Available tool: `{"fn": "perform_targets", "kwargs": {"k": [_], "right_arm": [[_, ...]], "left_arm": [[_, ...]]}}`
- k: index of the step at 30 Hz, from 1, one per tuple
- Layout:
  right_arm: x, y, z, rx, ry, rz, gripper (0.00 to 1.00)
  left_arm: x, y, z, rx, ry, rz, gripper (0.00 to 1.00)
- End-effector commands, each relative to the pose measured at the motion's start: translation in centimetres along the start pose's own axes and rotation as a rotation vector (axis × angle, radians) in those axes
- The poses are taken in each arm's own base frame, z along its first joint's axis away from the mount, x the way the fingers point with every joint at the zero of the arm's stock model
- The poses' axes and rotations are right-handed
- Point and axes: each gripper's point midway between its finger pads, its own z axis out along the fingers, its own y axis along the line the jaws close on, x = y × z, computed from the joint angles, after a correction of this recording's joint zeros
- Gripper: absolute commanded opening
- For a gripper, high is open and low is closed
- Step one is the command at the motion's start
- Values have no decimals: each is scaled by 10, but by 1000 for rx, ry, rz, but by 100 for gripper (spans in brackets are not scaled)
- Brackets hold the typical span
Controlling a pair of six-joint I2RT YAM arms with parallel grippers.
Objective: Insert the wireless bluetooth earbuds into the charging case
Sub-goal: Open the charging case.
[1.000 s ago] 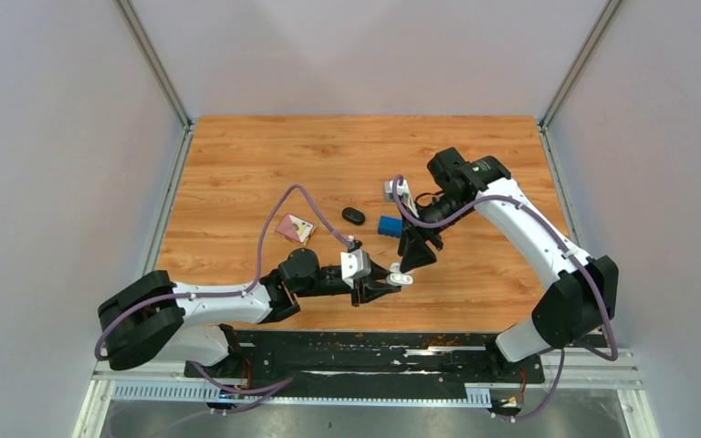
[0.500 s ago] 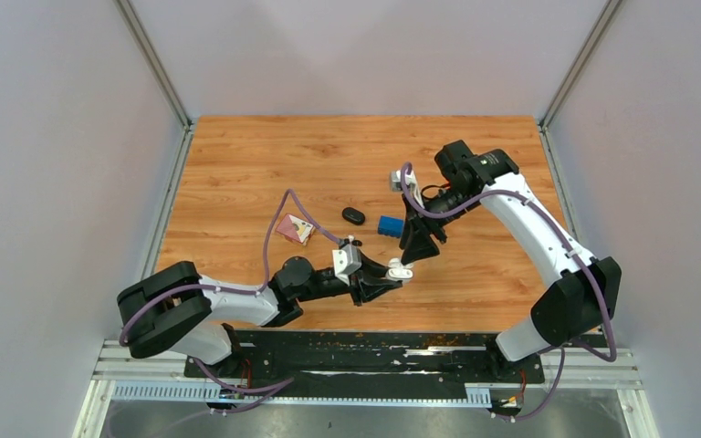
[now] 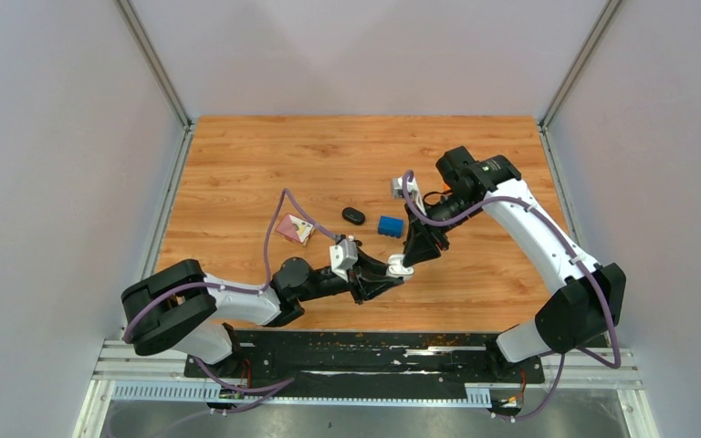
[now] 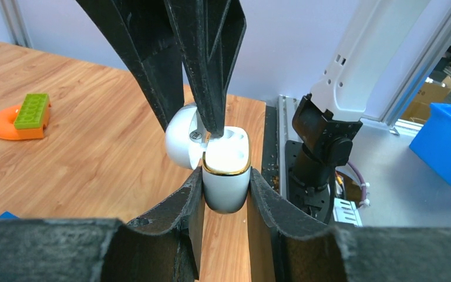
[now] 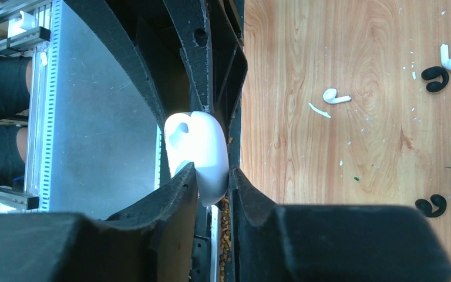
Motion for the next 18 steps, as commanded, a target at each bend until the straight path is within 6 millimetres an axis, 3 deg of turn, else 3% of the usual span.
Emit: {"fn": "perform_targets", "kwargs": {"k": [1,3,5,9,14,18], "right_arm": [[-8,3,-4,12,-29,-63,21],[-9,2,-5,25,-24,-69,16],[-10,1,-7,44,-18,-74,12],[-6,-4,-9,79,3,-83,7],[-3,-5,-8,97,14,-84,5],[-4,-4,-7,94,14,-83,4]], "left_arm": [[-7,-1,7,3,-17,-4,0],[0,4,8,-20,15,-20,9],[2,7,8,-40,24,-27,25],[2,10,8,-57,37,-20,41],[2,6,11,-27,42,-9,49],[1,4,14,-7,32,-14,47]]}}
